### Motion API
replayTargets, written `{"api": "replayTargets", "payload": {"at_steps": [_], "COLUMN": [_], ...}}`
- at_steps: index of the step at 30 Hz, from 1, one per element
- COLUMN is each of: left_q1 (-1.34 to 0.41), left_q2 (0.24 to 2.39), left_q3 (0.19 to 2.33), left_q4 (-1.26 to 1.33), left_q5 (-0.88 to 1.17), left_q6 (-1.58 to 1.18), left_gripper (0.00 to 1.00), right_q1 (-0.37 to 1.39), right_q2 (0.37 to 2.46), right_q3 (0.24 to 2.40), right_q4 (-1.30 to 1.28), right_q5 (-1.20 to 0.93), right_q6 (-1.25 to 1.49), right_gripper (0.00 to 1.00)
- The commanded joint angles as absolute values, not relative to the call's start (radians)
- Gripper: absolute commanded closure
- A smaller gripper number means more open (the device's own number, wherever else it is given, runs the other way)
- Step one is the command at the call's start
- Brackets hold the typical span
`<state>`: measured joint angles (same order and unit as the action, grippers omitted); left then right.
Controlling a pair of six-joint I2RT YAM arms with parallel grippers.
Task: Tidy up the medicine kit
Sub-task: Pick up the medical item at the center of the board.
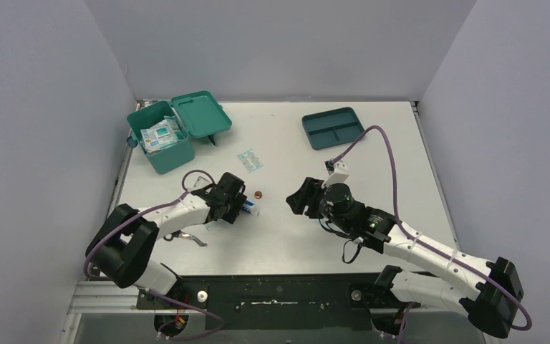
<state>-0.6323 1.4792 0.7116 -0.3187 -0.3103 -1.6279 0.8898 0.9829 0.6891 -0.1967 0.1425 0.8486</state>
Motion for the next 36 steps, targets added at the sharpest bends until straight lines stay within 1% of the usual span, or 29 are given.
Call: {"api": "replayTargets", "payload": {"at_steps": [1,6,14,17,23,26,28,30,33,35,36], "left_q1": [-0.634,-0.633,-0.631,-0.631,-0.631,-0.622,-0.615,-0.599,-0.546,-0.468,-0.421], "left_q2": [1.509,1.524,1.473,1.432,1.356,1.302,1.288,1.279,1.249,1.239,1.24], "left_q3": [0.732,0.733,0.785,0.77,0.762,0.79,0.843,0.899,0.962,1.001,1.029], "left_q4": [-0.283,-0.266,-0.296,-0.269,-0.28,-0.26,-0.292,-0.327,-0.337,-0.34,-0.36], "left_q5": [-0.35,-0.355,-0.411,-0.422,-0.453,-0.491,-0.504,-0.507,-0.467,-0.392,-0.373], "left_q6": [-1.638,-1.624,-1.51,-1.467,-1.394,-1.218,-1.1,-1.002,-0.852,-0.749,-0.711], "left_gripper": [0.53,0.55,0.75,0.79,0.81,0.81,0.81,0.81,0.81,0.81,0.81], "right_q1": [0.891,0.891,0.891,0.891,0.891,0.891,0.892,0.893,0.895,0.894,0.894], "right_q2": [0.96,0.967,0.977,0.983,0.994,1.001,1.008,1.013,1.017,1.022,1.024], "right_q3": [0.699,0.704,0.709,0.713,0.715,0.712,0.714,0.716,0.718,0.724,0.728], "right_q4": [-0.183,-0.187,-0.185,-0.18,-0.165,-0.158,-0.155,-0.158,-0.16,-0.163,-0.165], "right_q5": [0.179,0.183,0.18,0.178,0.167,0.149,0.137,0.129,0.125,0.12,0.118], "right_q6": [0.839,0.836,0.842,0.842,0.847,0.846,0.844,0.84,0.839,0.84,0.838], "right_gripper": [0.38,0.33,0.32,0.32,0.32,0.32,0.31,0.27,0.18,0.11,0.06]}}
